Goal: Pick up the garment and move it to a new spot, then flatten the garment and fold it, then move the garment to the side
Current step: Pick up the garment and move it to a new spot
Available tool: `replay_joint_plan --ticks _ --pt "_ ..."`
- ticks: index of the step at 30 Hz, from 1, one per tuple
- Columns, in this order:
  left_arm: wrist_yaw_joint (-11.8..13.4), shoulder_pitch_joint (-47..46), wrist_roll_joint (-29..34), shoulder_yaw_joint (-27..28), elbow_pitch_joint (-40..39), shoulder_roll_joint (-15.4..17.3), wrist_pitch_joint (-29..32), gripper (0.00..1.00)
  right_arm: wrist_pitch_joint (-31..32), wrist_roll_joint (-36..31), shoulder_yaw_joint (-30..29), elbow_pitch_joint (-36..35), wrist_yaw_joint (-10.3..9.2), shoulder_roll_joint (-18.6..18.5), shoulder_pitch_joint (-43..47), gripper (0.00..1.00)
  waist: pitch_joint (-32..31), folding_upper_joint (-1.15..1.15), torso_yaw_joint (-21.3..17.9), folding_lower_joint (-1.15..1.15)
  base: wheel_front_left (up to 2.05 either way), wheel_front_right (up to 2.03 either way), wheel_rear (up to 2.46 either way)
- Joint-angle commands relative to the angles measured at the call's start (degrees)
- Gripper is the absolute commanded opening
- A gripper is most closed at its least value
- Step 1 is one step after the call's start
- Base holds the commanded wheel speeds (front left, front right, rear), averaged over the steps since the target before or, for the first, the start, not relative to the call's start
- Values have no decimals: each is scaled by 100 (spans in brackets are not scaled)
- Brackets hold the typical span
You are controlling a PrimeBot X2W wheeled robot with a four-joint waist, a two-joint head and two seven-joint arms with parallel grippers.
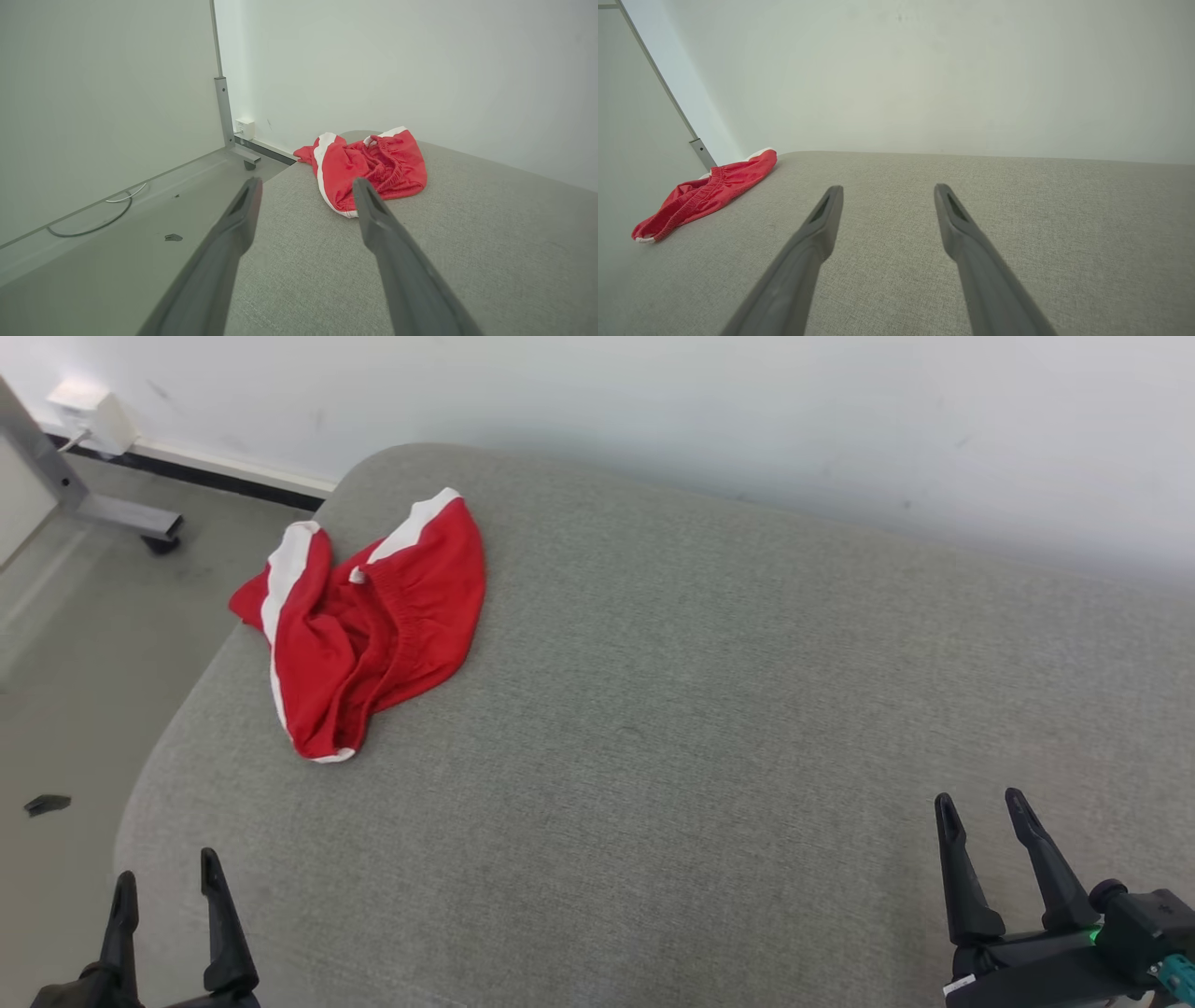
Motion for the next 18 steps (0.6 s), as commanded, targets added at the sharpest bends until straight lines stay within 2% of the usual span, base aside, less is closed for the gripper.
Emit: replay_joint_plan --ticks 1,10,18 --pt "-6 54 -21 36 19 -5 -2 100 -7 -25 10 7 -15 -22 -21 100 32 0 105 0 0 0 0" --pt "50 9 -91 136 32 -17 -2 100 -7 -21 44 13 -15 -48 -59 100 86 0 -3 0 0 0 0" --pt "18 -593 -125 198 153 38 -2 100 -7 4 -4 -65 -15 -169 -198 100 375 0 -278 0 0 0 0"
